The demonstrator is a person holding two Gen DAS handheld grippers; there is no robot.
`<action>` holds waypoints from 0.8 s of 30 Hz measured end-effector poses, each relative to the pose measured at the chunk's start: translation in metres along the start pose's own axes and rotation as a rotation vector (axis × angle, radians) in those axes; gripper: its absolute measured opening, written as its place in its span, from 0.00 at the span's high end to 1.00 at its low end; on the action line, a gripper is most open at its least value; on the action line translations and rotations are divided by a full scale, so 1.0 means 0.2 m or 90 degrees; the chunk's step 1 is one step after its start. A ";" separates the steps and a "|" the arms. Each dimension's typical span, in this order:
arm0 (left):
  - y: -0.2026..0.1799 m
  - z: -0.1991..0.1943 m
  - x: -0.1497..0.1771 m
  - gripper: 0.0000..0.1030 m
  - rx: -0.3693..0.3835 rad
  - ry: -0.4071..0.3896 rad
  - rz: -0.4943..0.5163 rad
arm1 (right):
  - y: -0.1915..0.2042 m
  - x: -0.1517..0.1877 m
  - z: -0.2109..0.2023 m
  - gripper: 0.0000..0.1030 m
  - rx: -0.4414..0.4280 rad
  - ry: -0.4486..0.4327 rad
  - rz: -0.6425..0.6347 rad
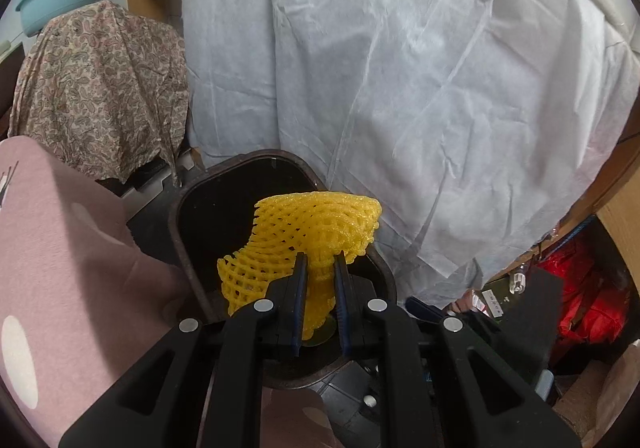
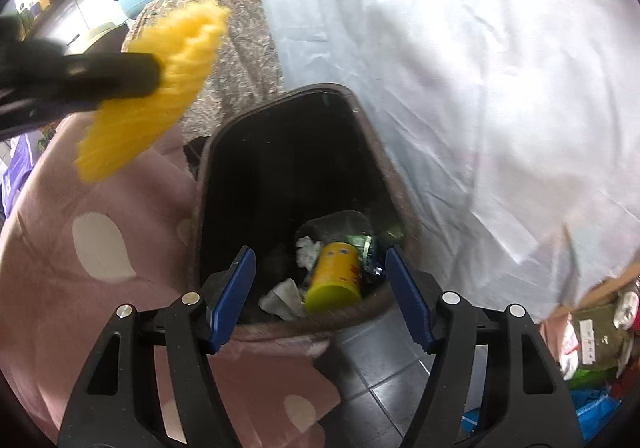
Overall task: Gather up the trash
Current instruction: 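Open both tools to drop the tissue and mesh net into the bin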
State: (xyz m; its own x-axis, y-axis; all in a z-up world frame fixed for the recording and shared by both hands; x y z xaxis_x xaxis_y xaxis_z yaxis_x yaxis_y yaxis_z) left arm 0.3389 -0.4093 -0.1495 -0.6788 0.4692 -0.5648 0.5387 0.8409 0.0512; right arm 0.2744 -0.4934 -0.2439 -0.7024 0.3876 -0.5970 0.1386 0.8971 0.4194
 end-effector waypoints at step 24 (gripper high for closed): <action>-0.09 0.25 -0.04 0.54 -0.047 0.044 0.018 | -0.14 0.16 -0.23 0.33 0.044 -0.034 0.023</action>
State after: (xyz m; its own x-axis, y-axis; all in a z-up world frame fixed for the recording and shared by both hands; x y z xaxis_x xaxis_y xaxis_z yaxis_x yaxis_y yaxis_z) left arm 0.3601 -0.4428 -0.1873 -0.6976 0.5088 -0.5045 0.5219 0.8432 0.1287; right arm 0.2156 -0.5165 -0.2423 -0.6587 0.4286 -0.6184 0.2119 0.8943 0.3941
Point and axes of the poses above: each gripper's, at about its wrist camera, not at the fingertips, and z roughly the way its jaws point, y to its left, x to its underside, the point moved 6 cm from there along z, roughly the way its jaws point, and after that the axes turned 13 degrees about -x, right-handed, at the moved point
